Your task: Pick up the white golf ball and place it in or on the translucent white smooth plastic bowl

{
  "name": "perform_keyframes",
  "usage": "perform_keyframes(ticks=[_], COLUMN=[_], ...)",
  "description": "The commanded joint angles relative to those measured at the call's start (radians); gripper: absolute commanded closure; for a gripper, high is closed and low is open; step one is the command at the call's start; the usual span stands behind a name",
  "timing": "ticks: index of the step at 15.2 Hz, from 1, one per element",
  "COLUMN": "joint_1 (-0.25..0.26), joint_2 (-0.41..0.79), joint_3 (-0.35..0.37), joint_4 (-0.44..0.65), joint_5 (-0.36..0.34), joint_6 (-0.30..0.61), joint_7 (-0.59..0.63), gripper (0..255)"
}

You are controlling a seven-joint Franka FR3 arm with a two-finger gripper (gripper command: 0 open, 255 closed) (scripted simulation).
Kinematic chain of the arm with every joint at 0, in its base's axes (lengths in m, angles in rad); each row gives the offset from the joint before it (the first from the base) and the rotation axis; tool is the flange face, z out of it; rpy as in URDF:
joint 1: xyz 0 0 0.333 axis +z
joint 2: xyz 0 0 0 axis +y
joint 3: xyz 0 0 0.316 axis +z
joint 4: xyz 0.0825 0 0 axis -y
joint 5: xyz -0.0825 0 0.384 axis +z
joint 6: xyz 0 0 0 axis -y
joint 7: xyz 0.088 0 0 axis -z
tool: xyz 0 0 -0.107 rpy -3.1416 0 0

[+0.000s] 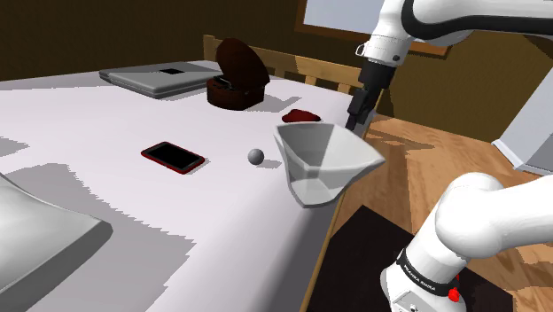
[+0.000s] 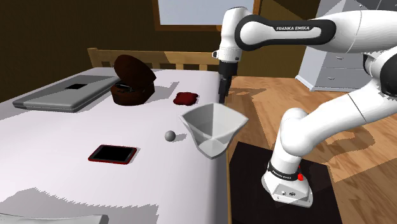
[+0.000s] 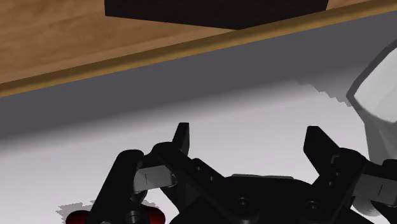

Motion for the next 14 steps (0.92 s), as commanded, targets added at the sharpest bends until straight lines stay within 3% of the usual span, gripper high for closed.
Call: perform_keyframes(ticks=[1, 9, 13, 14], joint_1=[0.0, 0.082, 0.22, 0.172], joint_2=[0.0, 0.199, 0.318, 0.254], joint_3=[0.0, 0.127, 0.101, 0.097], joint_4=[0.0, 0.067, 0.124, 0.11], joint_5=[0.0, 0.08, 0.056, -0.242], joint_6=[0.0, 0.146, 0.216, 0.27], joint_7=[0.0, 0.081, 0.162, 0.136], gripper=[0, 0, 0, 0])
